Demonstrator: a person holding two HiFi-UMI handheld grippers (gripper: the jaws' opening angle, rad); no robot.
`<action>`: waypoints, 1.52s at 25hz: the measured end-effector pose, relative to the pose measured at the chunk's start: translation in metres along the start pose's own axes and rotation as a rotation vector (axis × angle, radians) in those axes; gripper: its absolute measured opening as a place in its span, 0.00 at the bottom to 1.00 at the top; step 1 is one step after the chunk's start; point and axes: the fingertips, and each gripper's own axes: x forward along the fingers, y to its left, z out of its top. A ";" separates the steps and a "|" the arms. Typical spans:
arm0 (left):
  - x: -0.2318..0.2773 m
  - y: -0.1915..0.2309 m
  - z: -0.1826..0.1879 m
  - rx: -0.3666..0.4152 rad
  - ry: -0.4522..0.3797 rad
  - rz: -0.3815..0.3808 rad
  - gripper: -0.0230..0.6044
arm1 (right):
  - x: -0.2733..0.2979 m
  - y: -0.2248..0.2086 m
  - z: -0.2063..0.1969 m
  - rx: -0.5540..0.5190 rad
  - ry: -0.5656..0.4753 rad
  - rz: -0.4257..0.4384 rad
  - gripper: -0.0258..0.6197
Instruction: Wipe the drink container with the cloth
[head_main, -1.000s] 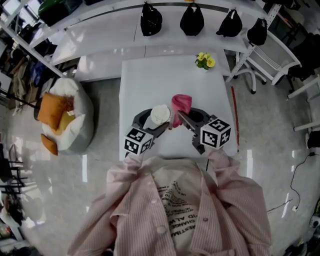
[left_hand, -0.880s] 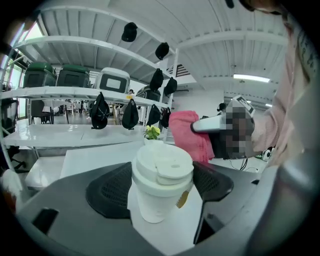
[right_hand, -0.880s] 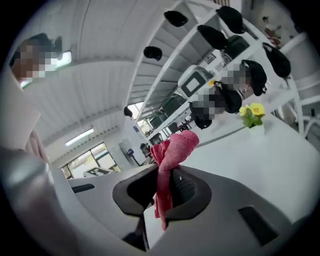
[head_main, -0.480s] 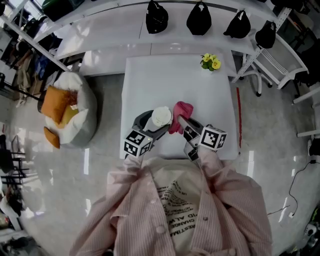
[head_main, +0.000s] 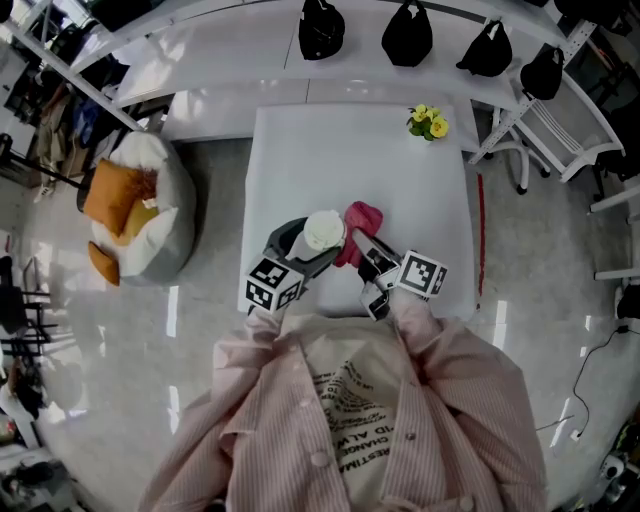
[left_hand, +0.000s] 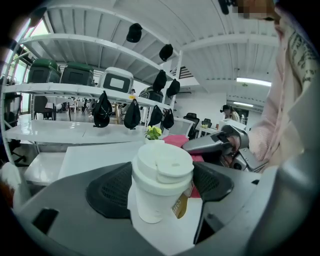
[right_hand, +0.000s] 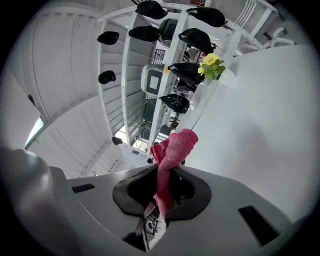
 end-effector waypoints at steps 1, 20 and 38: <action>0.000 0.000 0.000 -0.003 -0.001 0.001 0.63 | 0.000 -0.003 -0.001 0.012 -0.001 -0.008 0.10; 0.003 0.001 -0.002 -0.045 -0.008 0.014 0.63 | 0.007 -0.046 -0.017 0.143 0.058 -0.082 0.10; 0.001 -0.001 -0.004 -0.061 -0.022 0.022 0.63 | 0.023 -0.095 -0.035 0.116 0.195 -0.146 0.10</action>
